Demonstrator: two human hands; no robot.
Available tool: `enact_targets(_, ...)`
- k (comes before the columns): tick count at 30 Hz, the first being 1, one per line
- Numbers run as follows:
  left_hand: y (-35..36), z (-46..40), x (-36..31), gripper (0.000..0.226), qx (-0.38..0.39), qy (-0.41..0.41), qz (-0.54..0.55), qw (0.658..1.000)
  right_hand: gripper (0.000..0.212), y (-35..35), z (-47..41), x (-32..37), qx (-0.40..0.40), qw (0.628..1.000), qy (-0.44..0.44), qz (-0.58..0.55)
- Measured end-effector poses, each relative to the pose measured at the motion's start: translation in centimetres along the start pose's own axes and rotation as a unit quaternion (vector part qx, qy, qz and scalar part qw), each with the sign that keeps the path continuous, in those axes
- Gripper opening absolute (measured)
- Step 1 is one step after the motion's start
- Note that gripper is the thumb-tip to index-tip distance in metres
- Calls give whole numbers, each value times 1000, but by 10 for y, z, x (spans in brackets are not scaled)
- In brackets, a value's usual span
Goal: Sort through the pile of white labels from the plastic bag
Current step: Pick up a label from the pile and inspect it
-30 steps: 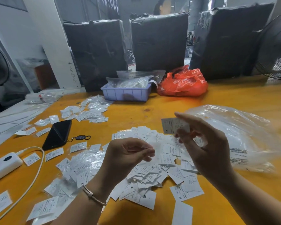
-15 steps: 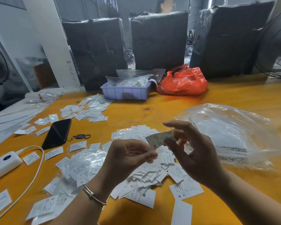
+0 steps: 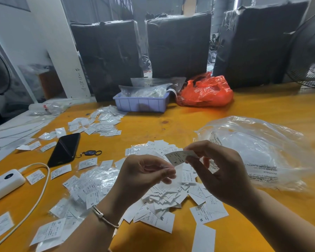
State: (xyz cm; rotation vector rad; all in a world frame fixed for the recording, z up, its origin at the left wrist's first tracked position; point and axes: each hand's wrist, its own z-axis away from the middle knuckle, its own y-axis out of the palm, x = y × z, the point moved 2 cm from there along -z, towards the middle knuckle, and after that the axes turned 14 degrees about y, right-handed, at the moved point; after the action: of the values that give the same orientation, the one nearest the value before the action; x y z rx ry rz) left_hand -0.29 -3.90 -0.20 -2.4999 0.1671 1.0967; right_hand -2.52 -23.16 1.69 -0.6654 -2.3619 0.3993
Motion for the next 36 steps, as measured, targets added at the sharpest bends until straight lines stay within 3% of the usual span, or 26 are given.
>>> enact_targets(6, 0, 1, 0, 17, 16, -17, -2, 1000, 6, -2, -1, -3, 48, 999, 9, 8)
enact_targets(10, 1, 2, 3, 23, 28, -40, -5, 999, 9, -2, -2, -8, 105, 989, 65, -80)
enact_targets(23, 1, -2, 6, 18, 32, -86, 15, 996, 12, 0, -4, -21, 143, 953, 186, -191)
enact_targets(30, 4, -1, 9, 14, 55, -110, 36, 992, 18, 7, -1, -28, 216, 919, 251, -216)
enact_targets(36, 5, 0, 9, 29, 80, -132, 41, 987, 8, 13, -2, -28, 209, 912, 247, -253)
